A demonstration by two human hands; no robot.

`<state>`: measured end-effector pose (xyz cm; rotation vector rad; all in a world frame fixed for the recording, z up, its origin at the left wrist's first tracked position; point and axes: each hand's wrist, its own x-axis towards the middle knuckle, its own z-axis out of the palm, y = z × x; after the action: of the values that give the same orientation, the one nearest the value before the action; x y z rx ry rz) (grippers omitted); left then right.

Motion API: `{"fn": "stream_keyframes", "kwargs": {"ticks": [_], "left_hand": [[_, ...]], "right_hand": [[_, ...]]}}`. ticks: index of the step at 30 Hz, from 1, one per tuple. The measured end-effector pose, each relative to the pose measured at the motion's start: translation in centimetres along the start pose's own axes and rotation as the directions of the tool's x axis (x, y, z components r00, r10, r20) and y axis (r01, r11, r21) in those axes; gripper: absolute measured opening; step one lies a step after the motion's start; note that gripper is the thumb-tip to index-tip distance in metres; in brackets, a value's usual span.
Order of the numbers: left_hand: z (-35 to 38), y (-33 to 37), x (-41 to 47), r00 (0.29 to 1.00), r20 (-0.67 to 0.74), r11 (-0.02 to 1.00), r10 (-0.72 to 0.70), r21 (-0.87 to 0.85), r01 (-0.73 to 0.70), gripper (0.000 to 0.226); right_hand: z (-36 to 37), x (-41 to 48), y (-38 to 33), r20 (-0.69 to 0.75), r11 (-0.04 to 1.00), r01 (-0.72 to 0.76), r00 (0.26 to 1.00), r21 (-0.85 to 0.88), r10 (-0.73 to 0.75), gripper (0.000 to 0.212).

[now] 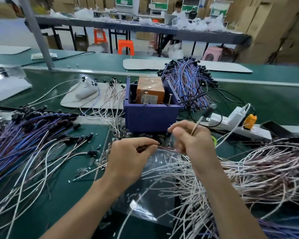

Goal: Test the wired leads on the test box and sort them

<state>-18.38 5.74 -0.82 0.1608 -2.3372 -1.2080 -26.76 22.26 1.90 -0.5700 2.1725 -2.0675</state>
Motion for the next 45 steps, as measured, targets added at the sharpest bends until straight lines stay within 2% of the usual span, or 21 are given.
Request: {"fn": "stream_keyframes", "kwargs": {"ticks": [2,5,10,13,17,19,21,23,24,25,26,27,29,31,33,35,37,39,41,43,45], "left_hand": [[-0.1,0.1,-0.1,0.999,-0.024,1.0,0.028,-0.001,-0.028,0.019],[-0.5,0.2,0.0,0.995,-0.092,0.999,0.037,-0.026,-0.04,0.023],[-1.1,-0.1,0.5,0.996,-0.062,0.986,-0.062,-0.159,0.052,0.024],[-1.0,-0.1,0.7,0.989,-0.036,0.967,-0.141,-0.22,0.13,0.018],[-2.2,-0.4,1.4,0.938,-0.156,0.907,-0.311,-0.343,0.243,0.011],[-3.1,-0.6,1.5,0.944,-0.193,0.956,-0.266,-0.175,0.233,0.014],[-3.9,-0.8,1.5,0.959,-0.163,0.961,-0.233,0.114,0.253,0.03],[-5.1,-0.9,1.7,0.96,-0.035,0.913,-0.278,0.3,0.275,0.03],[-5.8,-1.0,1.9,0.943,0.098,0.919,-0.319,0.273,0.283,0.022],[-6.6,-0.9,2.2,0.909,0.235,0.936,-0.344,0.164,0.311,0.012],[-7.6,-0.7,2.3,0.878,0.329,0.932,-0.347,0.02,0.361,0.006],[-8.4,-0.6,2.5,0.871,0.348,0.91,-0.346,-0.102,0.402,0.01],[-9.9,-1.0,2.9,0.901,0.232,0.874,-0.367,-0.246,0.419,0.018],[-10.7,-1.5,3.2,0.889,0.137,0.785,-0.438,-0.424,0.452,0.018],[-10.7,-2.0,3.4,0.842,0.161,0.602,-0.515,-0.631,0.489,0.014],[-10.6,-2.3,3.5,0.804,0.22,0.441,-0.553,-0.741,0.506,0.034],[-10.2,-2.8,3.7,0.782,0.218,0.379,-0.583,-0.779,0.5,0.045],[-9.9,-3.3,3.9,0.781,0.088,0.463,-0.618,-0.762,0.452,0.038],[-9.8,-3.7,4.1,0.785,-0.163,0.643,-0.597,-0.682,0.348,0.03],[-9.7,-3.9,4.0,0.773,-0.334,0.77,-0.539,-0.568,0.291,0.027],[-9.2,-3.8,3.7,0.762,-0.445,0.874,-0.47,-0.355,0.331,0.019]], "right_hand": [[0.3,-0.2,0.3,0.15,0.958,0.081,0.988,-0.277,-0.041,0.024],[0.9,-0.6,0.6,0.282,0.93,0.085,0.959,-0.359,0.021,0.022],[1.0,-0.5,0.5,0.262,0.967,-0.065,0.956,-0.245,0.13,0.01],[1.2,-0.4,0.4,0.204,0.968,-0.099,0.968,-0.229,0.147,0.014],[0.9,-0.2,0.3,0.059,0.967,-0.145,0.985,-0.21,0.161,0.021],[0.6,-0.1,0.1,0.029,0.977,-0.163,0.985,-0.134,0.169,0.02],[0.5,0.0,0.0,-0.018,0.982,-0.163,0.987,-0.096,0.162,0.022],[0.4,0.1,0.0,-0.078,0.982,-0.165,0.984,-0.087,0.158,0.026],[0.2,0.1,-0.1,-0.106,0.982,-0.171,0.981,-0.085,0.162,0.027],[0.0,0.2,-0.1,-0.134,0.98,-0.179,0.977,-0.088,0.167,0.028],[-0.3,0.2,-0.2,-0.161,0.977,-0.188,0.972,-0.099,0.17,0.03],[-0.6,0.2,-0.2,-0.185,0.974,-0.197,0.967,-0.116,0.173,0.032],[-0.9,0.3,-0.4,-0.208,0.968,-0.212,0.961,-0.13,0.183,0.033],[-1.0,0.3,-0.4,-0.208,0.965,-0.226,0.958,-0.13,0.196,0.034],[-1.0,0.4,-0.4,-0.203,0.963,-0.239,0.956,-0.124,0.211,0.034],[-0.9,0.4,-0.5,-0.188,0.965,-0.242,0.957,-0.098,0.221,0.033],[-0.9,0.3,-0.7,-0.166,0.967,-0.247,0.958,-0.066,0.233,0.033],[-1.1,0.2,-1.1,-0.146,0.967,-0.253,0.957,-0.009,0.249,0.035],[-1.3,0.1,-1.5,-0.131,0.964,-0.257,0.955,0.07,0.265,0.038],[-1.4,0.0,-2.0,-0.107,0.957,-0.261,0.956,0.127,0.275,0.034],[-1.4,-0.1,-2.3,-0.09,0.949,-0.257,0.957,0.184,0.277,0.024]]}}
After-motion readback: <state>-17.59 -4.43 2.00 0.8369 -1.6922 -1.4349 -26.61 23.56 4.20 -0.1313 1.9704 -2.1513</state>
